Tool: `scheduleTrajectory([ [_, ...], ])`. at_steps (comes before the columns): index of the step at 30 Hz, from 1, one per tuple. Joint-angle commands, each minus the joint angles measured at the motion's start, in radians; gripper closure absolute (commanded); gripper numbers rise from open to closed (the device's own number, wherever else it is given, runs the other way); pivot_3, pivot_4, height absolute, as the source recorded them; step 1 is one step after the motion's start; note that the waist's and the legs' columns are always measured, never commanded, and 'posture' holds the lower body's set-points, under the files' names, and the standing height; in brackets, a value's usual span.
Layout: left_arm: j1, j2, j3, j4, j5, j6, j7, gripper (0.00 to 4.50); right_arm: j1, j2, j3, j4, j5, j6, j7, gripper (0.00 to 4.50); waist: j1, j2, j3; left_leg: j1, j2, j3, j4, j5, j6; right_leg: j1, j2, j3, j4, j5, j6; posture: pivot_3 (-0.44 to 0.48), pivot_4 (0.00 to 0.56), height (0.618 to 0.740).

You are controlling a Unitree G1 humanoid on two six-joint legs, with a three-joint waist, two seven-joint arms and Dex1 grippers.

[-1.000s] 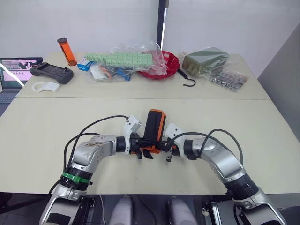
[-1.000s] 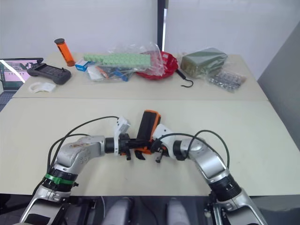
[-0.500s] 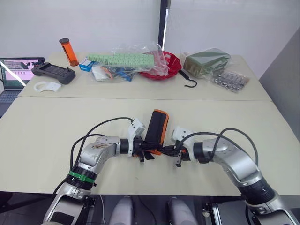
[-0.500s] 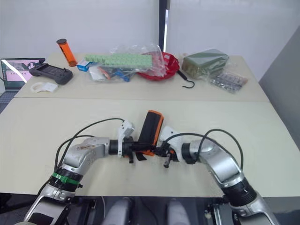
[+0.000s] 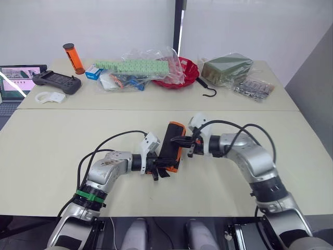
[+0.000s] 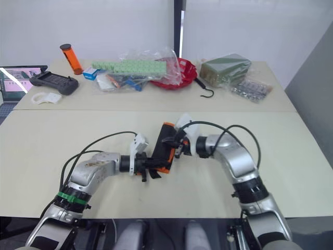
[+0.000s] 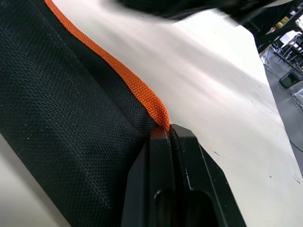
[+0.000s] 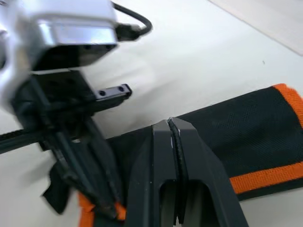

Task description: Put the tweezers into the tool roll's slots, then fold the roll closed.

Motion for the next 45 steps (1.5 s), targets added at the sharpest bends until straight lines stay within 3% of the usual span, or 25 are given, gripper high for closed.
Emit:
scheduleTrajectory([
  [1, 0.048, 0.015, -0.039, 0.038, 0.050, 0.024, 0.010, 4.48, -0.012, 0.021, 0.034, 0.123, -0.068, -0.125, 0.004, 4.50, 0.000, 0.000, 0.000, 0.000, 0.000, 0.000, 0.000, 0.000, 0.000, 0.000, 0.000, 0.000, 0.000, 0.000, 0.000, 0.000, 0.150, 0.740],
  [7, 0.059, 0.022, -0.003, -0.028, 0.000, 0.016, -0.035, 4.48, 0.006, 0.025, 0.095, 0.306, -0.171, -0.209, -0.001, 4.50, -0.008, 0.001, -0.005, 0.004, 0.000, 0.000, -0.004, 0.000, 0.000, 0.002, 0.000, 0.000, 0.000, 0.000, 0.000, 0.000, 0.150, 0.740],
  [12, 0.068, 0.030, 0.074, -0.093, -0.038, 0.023, -0.011, 2.89, 0.015, 0.023, 0.109, 0.293, -0.183, -0.168, 0.001, 4.50, -0.008, 0.001, -0.007, 0.005, 0.000, 0.000, -0.005, 0.000, 0.000, 0.003, 0.000, 0.000, 0.000, 0.000, 0.000, 0.000, 0.150, 0.740],
  [19, 0.050, 0.110, 0.162, -0.151, -0.102, 0.028, -0.061, 0.56, 0.037, 0.013, 0.124, 0.273, -0.195, -0.169, 0.024, 4.50, -0.007, 0.001, -0.007, 0.005, 0.000, 0.000, -0.005, 0.000, 0.000, 0.003, 0.000, 0.000, 0.000, 0.000, 0.000, 0.000, 0.150, 0.740],
  [22, 0.029, 0.111, 0.197, -0.148, -0.145, 0.043, -0.079, 0.72, 0.047, 0.010, 0.127, 0.253, -0.190, -0.159, 0.031, 4.50, -0.002, 0.001, -0.007, 0.004, 0.000, 0.000, -0.005, 0.000, 0.000, 0.002, 0.000, 0.000, -0.001, 0.000, 0.000, 0.000, 0.150, 0.740],
  [27, 0.005, 0.079, 0.170, -0.084, -0.068, -0.047, -0.055, 2.30, 0.049, 0.011, 0.125, 0.249, -0.189, -0.152, 0.029, 4.50, -0.002, 0.001, -0.007, 0.004, 0.000, 0.000, -0.005, 0.000, 0.000, 0.002, 0.000, 0.000, -0.001, 0.000, 0.000, 0.000, 0.150, 0.740],
  [33, 0.004, 0.050, 0.048, 0.001, 0.081, -0.230, -0.089, 4.30, 0.048, 0.013, 0.123, 0.254, -0.189, -0.152, 0.027, 4.50, -0.002, 0.001, -0.007, 0.004, 0.000, 0.000, -0.005, 0.000, 0.000, 0.002, 0.000, 0.000, -0.002, 0.000, 0.000, 0.000, 0.150, 0.740],
  [41, 0.037, 0.018, -0.069, 0.166, 0.230, -0.349, -0.095, 4.44, 0.061, 0.018, 0.091, 0.227, -0.163, -0.171, 0.022, 4.50, -0.001, 0.002, -0.012, 0.004, 0.000, 0.000, -0.006, 0.000, 0.000, 0.003, 0.000, 0.000, -0.002, 0.000, 0.000, 0.000, 0.150, 0.740],
  [45, 0.055, 0.028, -0.074, 0.185, 0.240, -0.370, -0.103, 4.44, 0.076, 0.035, 0.025, 0.182, -0.108, -0.226, 0.034, 4.50, -0.001, 0.002, -0.014, 0.011, 0.000, 0.000, -0.007, 0.000, 0.000, 0.011, 0.000, 0.000, -0.006, -0.001, 0.001, 0.000, 0.150, 0.740],
])
